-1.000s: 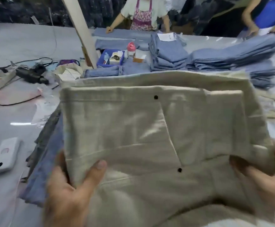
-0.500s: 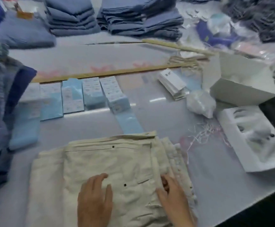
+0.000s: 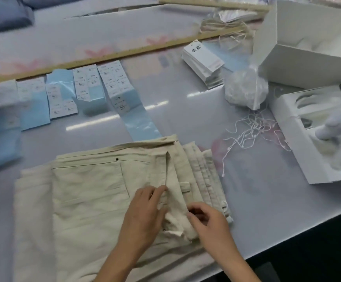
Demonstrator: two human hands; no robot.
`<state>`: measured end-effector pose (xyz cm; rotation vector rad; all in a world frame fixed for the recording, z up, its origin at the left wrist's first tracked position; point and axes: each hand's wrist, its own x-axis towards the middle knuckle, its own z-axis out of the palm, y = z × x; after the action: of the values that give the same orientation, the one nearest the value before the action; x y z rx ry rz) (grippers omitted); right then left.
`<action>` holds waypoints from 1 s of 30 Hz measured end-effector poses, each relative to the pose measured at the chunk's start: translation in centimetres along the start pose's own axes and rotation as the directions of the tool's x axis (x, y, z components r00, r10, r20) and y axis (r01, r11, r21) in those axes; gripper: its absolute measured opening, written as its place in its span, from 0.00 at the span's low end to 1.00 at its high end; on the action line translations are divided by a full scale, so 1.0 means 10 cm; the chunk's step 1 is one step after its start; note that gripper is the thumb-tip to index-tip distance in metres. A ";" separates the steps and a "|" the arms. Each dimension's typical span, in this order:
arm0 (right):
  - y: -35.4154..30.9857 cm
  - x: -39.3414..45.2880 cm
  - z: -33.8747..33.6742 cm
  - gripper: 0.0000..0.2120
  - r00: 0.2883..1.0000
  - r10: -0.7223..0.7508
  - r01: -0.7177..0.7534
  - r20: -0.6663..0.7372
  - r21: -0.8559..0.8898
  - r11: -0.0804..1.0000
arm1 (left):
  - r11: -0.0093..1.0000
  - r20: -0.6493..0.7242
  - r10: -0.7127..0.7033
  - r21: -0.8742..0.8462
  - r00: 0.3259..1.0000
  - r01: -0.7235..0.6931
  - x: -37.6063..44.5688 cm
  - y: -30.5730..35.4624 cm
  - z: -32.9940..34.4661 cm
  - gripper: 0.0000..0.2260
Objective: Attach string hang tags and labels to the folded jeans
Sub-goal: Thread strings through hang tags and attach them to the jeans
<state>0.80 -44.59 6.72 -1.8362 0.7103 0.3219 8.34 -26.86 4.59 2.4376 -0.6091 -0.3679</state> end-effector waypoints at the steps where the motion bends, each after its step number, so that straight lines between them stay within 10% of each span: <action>1: 0.00 0.01 -0.01 0.10 1.000 -0.003 0.003 0.005 0.014 1.000 | 1.000 -0.034 0.019 0.022 0.999 -0.018 -0.04 -0.02 0.00 0.20; 10: -0.10 -0.14 0.03 0.11 0.995 -0.097 0.097 0.019 0.028 0.995 | 0.999 -0.201 -0.014 -0.041 0.980 0.006 -0.16 -0.07 -0.13 0.15; 14: -0.12 -0.41 0.27 0.16 0.898 -0.422 0.438 0.124 -0.340 0.832 | 0.959 -0.138 -0.156 -0.257 0.978 0.116 -0.03 0.10 -0.18 0.27; 19: -0.06 -0.32 0.23 0.13 0.961 -0.223 0.218 -0.165 -0.045 0.975 | 0.997 -0.003 -0.028 -0.076 1.000 0.028 -0.07 -0.17 -0.08 0.33; 23: -0.02 -0.18 0.13 0.15 0.990 -0.038 0.066 -0.134 0.211 0.975 | 0.958 0.058 0.184 0.214 0.981 -0.192 -0.21 -0.28 -0.02 0.21; 30: 0.01 -0.20 0.11 0.15 0.984 -0.086 0.111 -0.158 0.153 0.982 | 0.764 -0.155 0.632 0.288 0.759 -0.577 -0.45 -0.45 -0.34 0.09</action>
<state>-0.70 -42.94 7.29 -1.7463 0.7239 0.0588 7.28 -19.74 5.09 2.2626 -1.3373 0.2877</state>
